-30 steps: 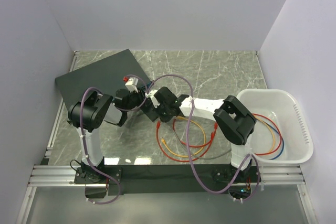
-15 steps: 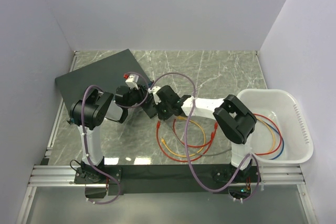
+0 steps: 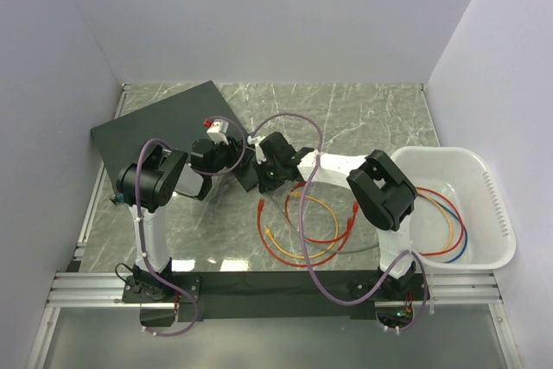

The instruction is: Insert the plug into the switch port

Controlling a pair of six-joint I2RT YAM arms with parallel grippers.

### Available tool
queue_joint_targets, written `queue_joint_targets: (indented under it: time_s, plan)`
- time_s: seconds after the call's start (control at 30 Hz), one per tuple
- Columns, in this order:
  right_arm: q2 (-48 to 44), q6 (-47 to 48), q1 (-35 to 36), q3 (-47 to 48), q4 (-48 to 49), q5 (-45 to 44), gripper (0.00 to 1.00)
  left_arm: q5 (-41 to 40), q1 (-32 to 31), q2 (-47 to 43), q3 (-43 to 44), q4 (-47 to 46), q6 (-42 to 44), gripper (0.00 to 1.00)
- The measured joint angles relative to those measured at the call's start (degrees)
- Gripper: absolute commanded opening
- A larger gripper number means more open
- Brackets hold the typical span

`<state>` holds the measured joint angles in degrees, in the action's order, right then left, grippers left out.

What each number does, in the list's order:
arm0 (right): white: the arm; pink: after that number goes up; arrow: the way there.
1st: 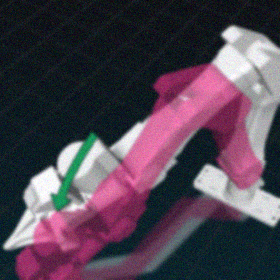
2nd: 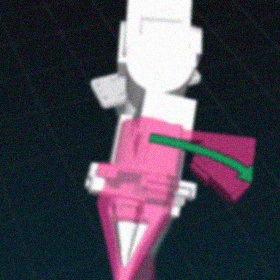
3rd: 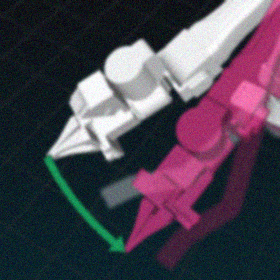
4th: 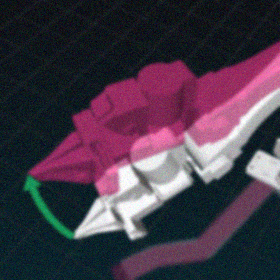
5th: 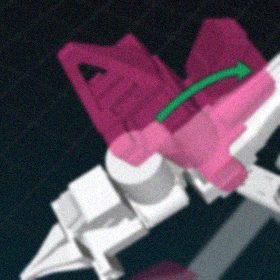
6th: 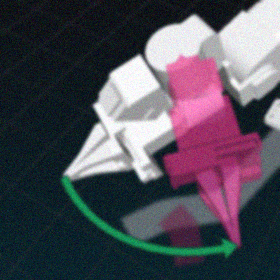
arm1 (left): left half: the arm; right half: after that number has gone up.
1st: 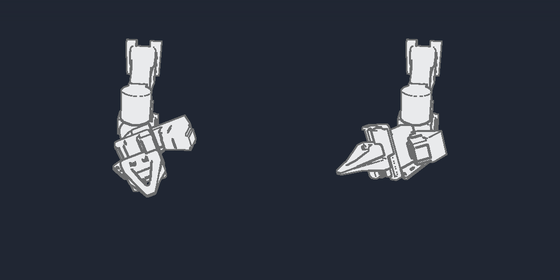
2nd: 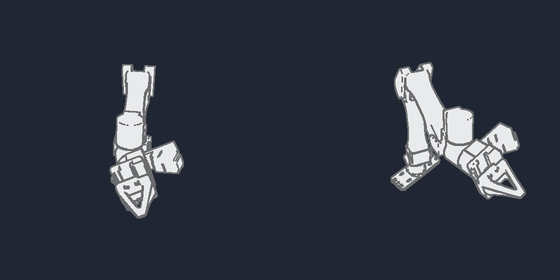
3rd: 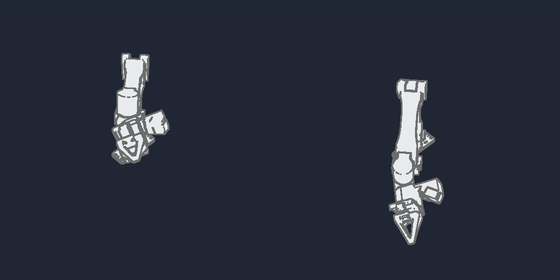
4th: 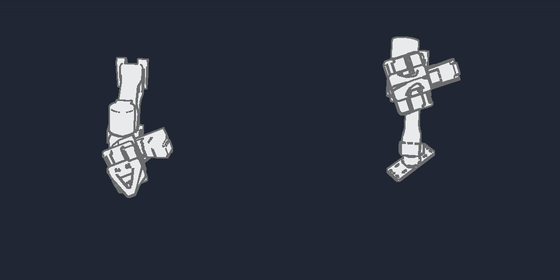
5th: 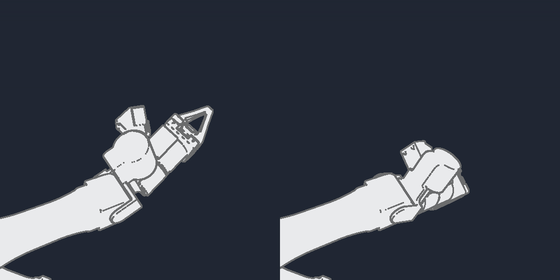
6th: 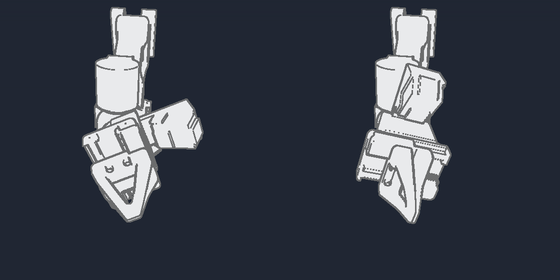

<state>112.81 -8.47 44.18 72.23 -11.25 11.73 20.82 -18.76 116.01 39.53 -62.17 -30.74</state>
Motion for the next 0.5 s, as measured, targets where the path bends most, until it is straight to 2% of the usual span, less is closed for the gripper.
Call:
queue_joint_targets:
  time_s: [0.07,0.2,0.33,0.43,0.5]
  plan:
    - [0.39,-0.55,-0.04,0.39,-0.04,0.0,0.03,-0.24,0.07,0.09,0.22,0.09,0.13,0.0]
    - [0.46,-1.22,-0.07,0.42,0.26,-0.07,0.26,-0.28,0.22,0.09,0.2,0.07,0.13,0.01]
    - [0.39,-1.22,0.11,-0.79,4.7,-2.27,0.38,-0.26,0.26,-0.13,-0.24,0.02,-0.35,0.01]
    - [-0.94,-0.61,0.31,-3.39,7.91,-3.69,0.47,-0.9,0.24,-1.2,-0.76,1.29,-0.61,0.07]
    - [-2.86,0.22,0.7,-6.91,11.43,-4.85,0.54,-1.99,-0.11,-3.32,-1.88,3.72,-1.25,0.2]
